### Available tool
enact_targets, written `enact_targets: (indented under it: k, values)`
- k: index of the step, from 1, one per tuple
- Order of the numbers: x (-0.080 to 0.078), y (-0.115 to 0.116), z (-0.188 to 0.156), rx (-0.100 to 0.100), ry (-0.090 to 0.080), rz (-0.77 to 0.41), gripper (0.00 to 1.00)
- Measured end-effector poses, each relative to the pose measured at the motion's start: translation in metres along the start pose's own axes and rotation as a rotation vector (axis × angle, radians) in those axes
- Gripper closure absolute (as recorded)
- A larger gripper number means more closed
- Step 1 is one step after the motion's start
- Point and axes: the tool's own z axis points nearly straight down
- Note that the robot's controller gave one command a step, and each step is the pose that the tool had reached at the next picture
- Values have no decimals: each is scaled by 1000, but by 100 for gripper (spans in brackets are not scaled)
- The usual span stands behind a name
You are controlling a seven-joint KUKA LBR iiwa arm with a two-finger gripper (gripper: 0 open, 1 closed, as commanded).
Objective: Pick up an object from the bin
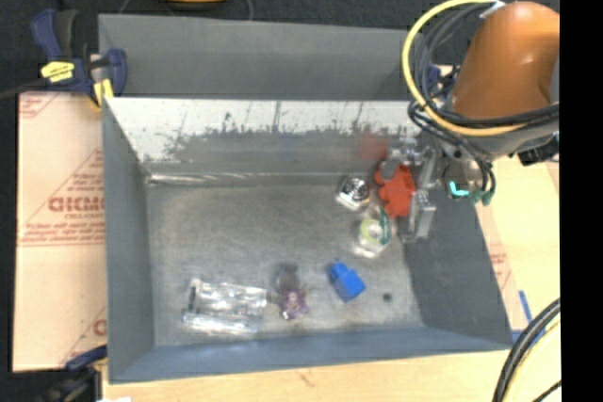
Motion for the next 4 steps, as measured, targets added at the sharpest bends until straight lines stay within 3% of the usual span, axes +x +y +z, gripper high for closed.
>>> enact_targets:
  k: [1,2,3,4]
  values:
    - [14,-21,112,0,2,-13,0]
    - [-27,-33,172,4,-12,-406,0]
    - [-28,-32,170,5,-14,-405,100]
    - [11,-12,60,4,-13,-460,100]
